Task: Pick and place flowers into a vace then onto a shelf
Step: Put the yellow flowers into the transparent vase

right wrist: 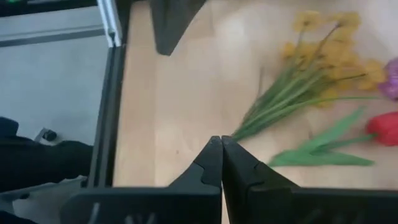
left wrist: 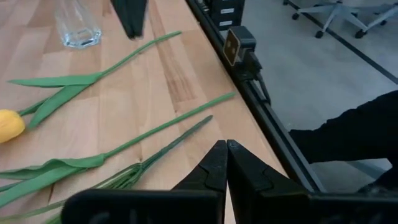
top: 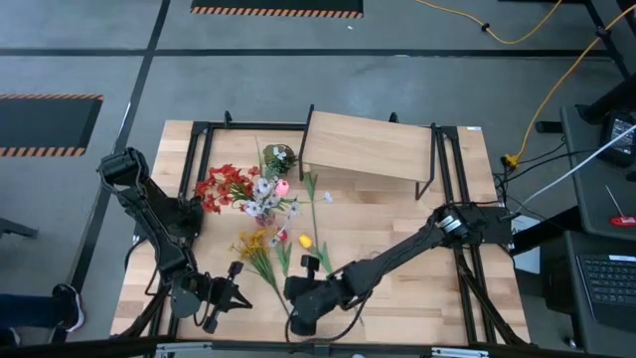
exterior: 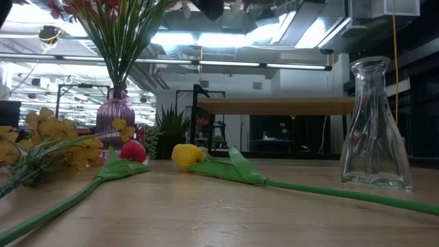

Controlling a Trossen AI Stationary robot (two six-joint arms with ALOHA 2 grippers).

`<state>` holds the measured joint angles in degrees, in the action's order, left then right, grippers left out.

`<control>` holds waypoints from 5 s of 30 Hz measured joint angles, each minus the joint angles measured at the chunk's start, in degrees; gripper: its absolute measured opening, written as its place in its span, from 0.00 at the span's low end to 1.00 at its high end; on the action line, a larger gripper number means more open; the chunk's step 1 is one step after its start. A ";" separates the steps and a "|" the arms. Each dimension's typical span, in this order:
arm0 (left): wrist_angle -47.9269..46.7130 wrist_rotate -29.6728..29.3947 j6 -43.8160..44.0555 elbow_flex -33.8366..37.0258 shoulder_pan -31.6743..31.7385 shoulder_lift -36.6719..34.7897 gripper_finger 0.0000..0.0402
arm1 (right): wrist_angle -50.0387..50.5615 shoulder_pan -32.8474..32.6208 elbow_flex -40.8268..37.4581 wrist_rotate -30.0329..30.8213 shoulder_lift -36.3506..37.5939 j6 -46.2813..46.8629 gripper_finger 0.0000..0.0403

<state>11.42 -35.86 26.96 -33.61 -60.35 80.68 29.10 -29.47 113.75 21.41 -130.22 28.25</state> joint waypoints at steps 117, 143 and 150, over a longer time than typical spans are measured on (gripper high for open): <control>5.65 -6.95 -7.55 0.07 -8.29 -5.20 0.00 | 25.11 0.43 21.14 3.18 -15.35 15.14 0.00; 7.26 -15.68 -11.82 0.07 -10.81 -10.76 0.02 | 41.14 -7.50 20.07 14.97 -8.39 21.36 0.00; 7.28 -15.73 -13.13 0.07 -10.81 -10.75 0.01 | 40.74 -9.98 19.93 18.07 -8.34 26.12 0.00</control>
<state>18.70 -51.59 13.82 -33.54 -71.16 69.93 69.84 -39.45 133.68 39.48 -138.56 54.38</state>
